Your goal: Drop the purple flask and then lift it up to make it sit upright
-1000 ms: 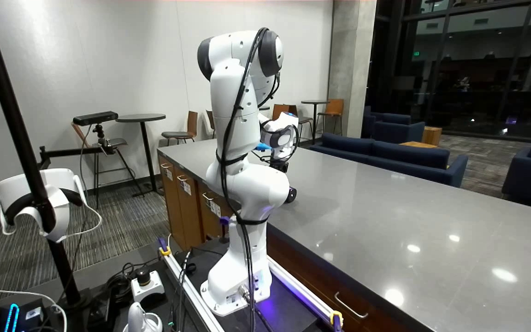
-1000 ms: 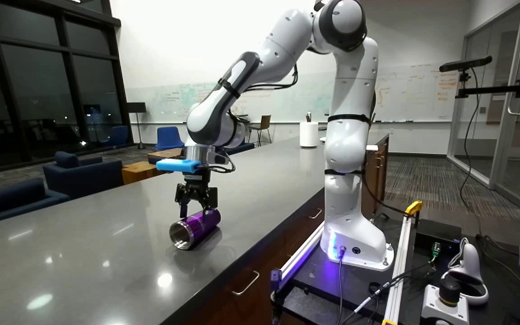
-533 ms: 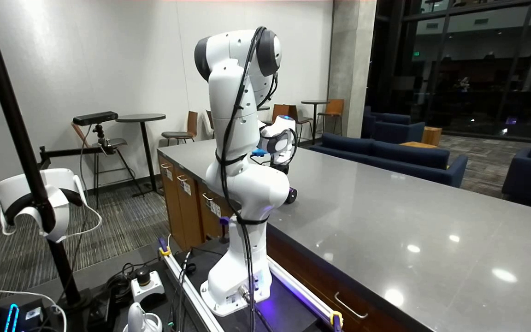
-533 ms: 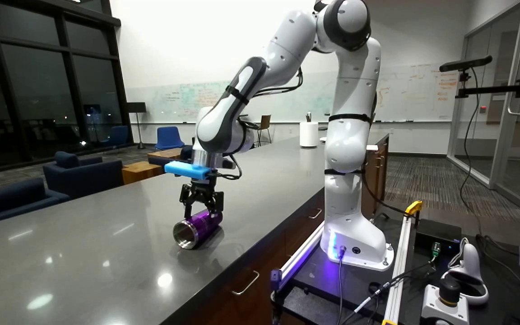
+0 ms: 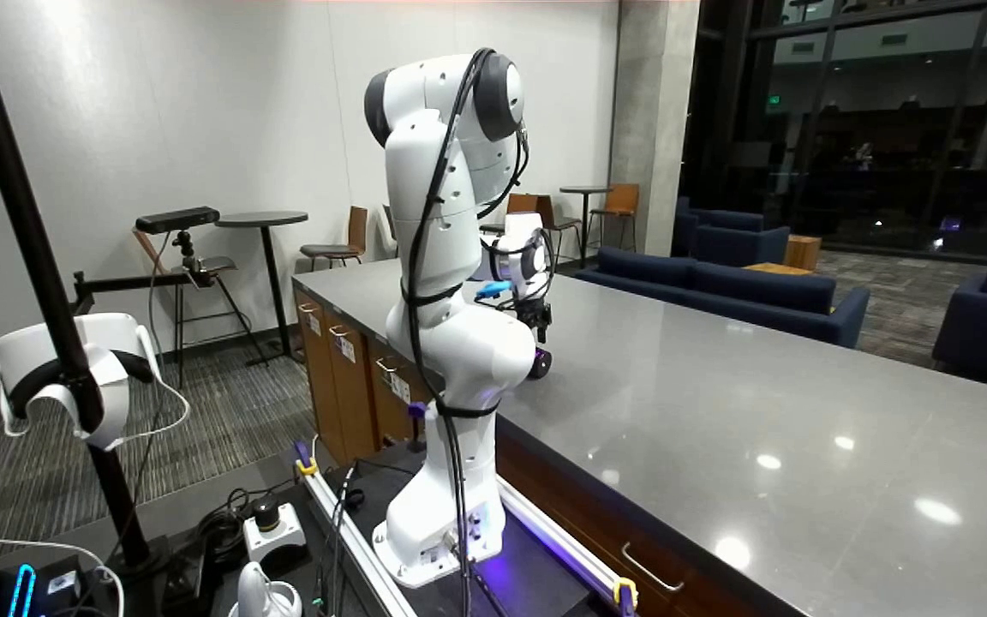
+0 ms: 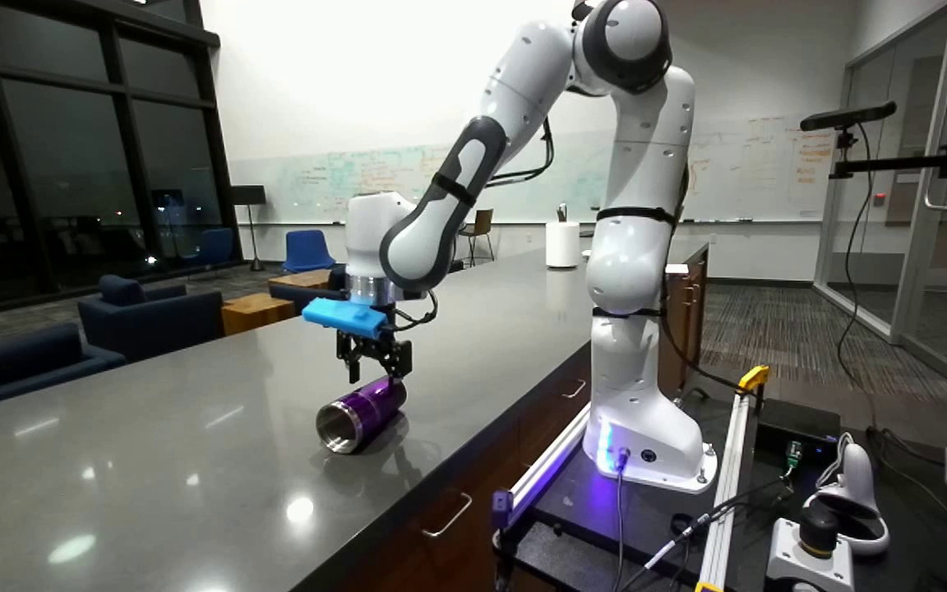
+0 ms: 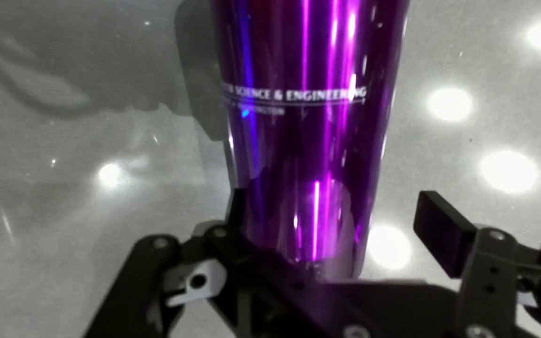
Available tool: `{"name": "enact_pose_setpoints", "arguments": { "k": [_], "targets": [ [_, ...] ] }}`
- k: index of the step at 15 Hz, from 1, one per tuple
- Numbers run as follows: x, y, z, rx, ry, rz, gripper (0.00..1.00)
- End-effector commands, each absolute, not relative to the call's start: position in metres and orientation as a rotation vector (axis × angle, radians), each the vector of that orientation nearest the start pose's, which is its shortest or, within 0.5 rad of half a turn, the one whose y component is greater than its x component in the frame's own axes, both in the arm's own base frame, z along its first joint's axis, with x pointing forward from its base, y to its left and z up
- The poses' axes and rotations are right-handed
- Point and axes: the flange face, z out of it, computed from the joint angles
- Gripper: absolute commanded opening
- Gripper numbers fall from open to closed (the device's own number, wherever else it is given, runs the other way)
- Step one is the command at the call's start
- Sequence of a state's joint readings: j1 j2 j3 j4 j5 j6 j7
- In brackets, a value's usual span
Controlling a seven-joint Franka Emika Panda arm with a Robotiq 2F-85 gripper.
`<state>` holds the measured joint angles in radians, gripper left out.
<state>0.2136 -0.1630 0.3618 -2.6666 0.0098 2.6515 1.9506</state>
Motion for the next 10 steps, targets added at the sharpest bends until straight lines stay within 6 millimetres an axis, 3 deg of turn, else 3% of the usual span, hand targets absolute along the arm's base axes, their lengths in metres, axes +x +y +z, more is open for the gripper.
{"name": "enact_pose_setpoints", "arguments": {
  "k": [1, 5, 8, 10],
  "targets": [
    [0.3634, 0.2334, 0.3149, -2.359, 1.927, -0.233, 0.61],
    [0.3667, 0.2384, 0.3217, -2.389, 1.9, -0.262, 0.3],
    [0.3686, 0.24, 0.3239, -2.413, 1.887, -0.268, 0.18],
    [0.37, 0.2389, 0.3245, -2.418, 1.935, -0.26, 0.59]
  ]
}}
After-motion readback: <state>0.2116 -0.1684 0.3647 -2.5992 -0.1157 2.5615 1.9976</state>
